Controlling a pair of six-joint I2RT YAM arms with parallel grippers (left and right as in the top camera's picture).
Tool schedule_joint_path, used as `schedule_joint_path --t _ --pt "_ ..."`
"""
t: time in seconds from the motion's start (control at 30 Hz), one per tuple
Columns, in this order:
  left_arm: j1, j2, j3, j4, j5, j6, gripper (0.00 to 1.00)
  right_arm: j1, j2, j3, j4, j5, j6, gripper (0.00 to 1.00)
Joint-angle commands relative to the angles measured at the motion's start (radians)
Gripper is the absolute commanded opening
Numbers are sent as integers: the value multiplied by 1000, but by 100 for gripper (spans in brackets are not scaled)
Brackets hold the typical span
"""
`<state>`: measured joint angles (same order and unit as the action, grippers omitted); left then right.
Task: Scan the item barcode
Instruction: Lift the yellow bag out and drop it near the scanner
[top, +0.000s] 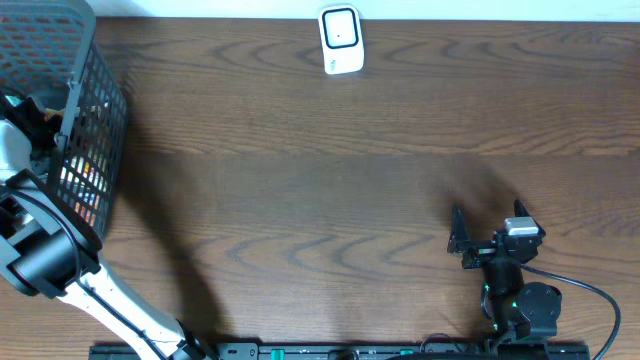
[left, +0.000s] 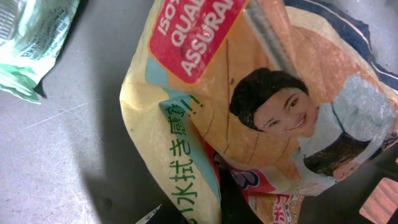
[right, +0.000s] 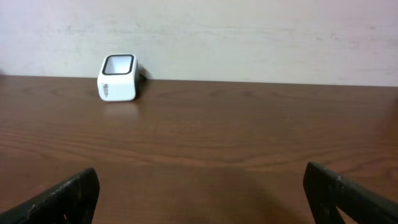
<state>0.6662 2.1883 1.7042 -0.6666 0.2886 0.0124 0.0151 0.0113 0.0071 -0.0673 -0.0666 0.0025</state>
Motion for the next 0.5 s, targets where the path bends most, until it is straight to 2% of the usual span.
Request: schedule_joint_path --t 0.0,0.13,0.3,0.47 --pt "-8 22 -38 -32 -61 -21 7 -8 -6 -1 -4 5 -11 99" --pt "-7 -125 -2 8 -61 -193 7 -8 -6 -1 -4 4 -11 99" --pt "-7 -381 -2 103 -61 -466 7 -8 -6 -1 -4 4 -11 99" --pt "-7 -597 -2 165 -61 -551 7 -8 -6 -1 -4 4 -11 99"
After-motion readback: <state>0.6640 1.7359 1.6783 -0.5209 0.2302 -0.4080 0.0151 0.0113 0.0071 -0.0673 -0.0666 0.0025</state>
